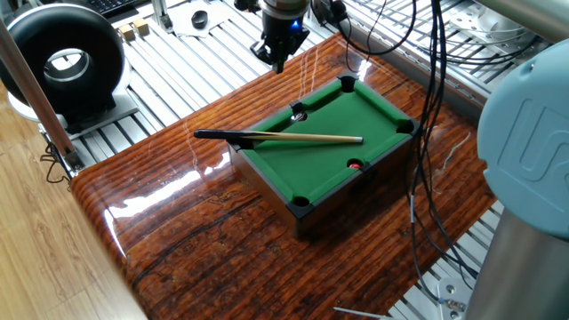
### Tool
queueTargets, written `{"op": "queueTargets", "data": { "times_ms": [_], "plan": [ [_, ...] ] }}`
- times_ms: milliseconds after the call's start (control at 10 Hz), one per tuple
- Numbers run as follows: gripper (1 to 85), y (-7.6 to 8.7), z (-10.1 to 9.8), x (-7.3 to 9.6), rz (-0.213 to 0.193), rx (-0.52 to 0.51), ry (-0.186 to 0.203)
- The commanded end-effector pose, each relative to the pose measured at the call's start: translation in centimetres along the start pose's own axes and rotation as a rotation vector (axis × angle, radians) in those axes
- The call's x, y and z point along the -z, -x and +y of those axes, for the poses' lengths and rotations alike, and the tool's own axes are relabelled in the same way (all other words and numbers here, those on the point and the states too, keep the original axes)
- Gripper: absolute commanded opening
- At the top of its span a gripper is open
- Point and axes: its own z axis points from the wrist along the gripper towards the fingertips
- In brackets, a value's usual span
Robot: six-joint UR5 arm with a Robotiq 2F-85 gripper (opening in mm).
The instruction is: Hit the pool ball
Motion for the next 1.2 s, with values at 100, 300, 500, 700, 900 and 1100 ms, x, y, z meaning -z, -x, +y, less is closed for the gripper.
{"op": "queueTargets", "data": {
  "times_ms": [100,300,500,700,900,1100],
  "plan": [
    [1.0,-0.5,-0.2,0.2,0.018,0.043,0.009],
    [1.0,-0.5,-0.2,0.0,0.021,0.080,0.010],
    [1.0,-0.7,-0.4,-0.1,0.033,0.111,0.000],
    [1.0,-0.9,-0.7,-0.1,0.042,0.135,-0.012],
    [1.0,-1.2,-0.9,0.0,0.052,0.159,-0.021],
    [1.0,-1.4,-0.6,0.0,0.053,0.169,-0.024]
  ]
}}
